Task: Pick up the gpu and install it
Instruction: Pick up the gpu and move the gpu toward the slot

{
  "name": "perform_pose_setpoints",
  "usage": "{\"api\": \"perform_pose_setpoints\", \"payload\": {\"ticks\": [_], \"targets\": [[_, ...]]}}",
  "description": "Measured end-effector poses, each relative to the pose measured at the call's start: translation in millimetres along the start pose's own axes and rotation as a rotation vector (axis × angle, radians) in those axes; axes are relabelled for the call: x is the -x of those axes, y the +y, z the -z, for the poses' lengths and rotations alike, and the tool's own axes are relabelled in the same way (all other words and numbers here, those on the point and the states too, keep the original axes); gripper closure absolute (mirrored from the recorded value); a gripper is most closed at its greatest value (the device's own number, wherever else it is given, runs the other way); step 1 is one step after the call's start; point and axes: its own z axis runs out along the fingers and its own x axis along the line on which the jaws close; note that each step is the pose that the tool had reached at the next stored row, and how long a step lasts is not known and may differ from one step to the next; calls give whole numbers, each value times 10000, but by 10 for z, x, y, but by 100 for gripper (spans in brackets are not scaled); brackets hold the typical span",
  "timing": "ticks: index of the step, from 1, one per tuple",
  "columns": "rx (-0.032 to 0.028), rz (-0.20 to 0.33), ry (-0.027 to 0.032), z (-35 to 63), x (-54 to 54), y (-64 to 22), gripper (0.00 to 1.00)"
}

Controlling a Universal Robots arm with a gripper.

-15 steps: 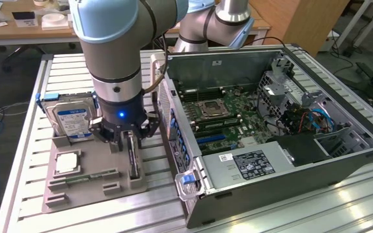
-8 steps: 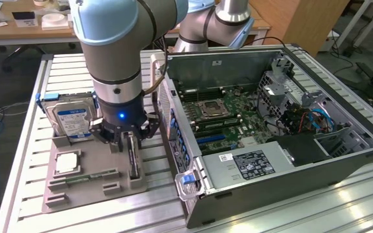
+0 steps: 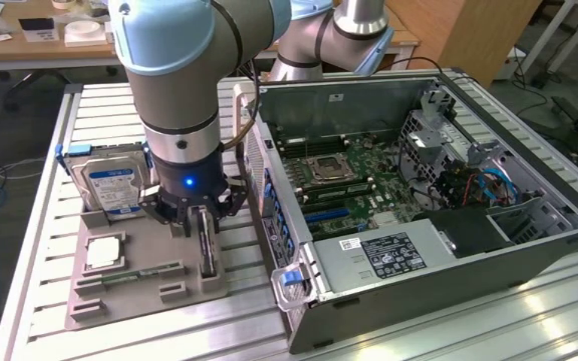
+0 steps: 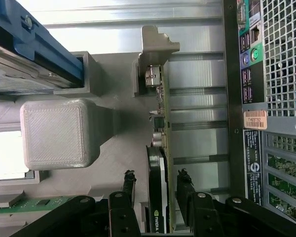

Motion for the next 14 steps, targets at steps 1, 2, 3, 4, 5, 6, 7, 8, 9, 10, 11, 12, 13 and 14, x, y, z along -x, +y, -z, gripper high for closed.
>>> {"api": "perform_pose_setpoints", "payload": {"ticks": [1, 2, 3, 4, 5, 6, 7, 8, 9, 10, 11, 12, 13, 14], "targets": [[0, 0, 0, 0, 0, 0, 53], [0, 0, 0, -2, 0, 0, 53], [2, 0, -1, -7, 0, 0, 53], [1, 0, 0, -8, 0, 0, 53], [-1, 0, 1, -9, 0, 0, 53], [-1, -1, 1, -9, 0, 0, 53], [0, -1, 1, -10, 0, 0, 53], [1, -1, -1, -11, 0, 0, 53], [1, -1, -1, -11, 0, 0, 53], [3, -1, -2, -12, 2, 0, 53], [3, -1, -2, -13, 3, 0, 53], [2, -1, -2, -12, 3, 0, 53], [1, -1, -1, -12, 3, 0, 53], [1, 0, -1, -12, 3, 0, 53]]}}
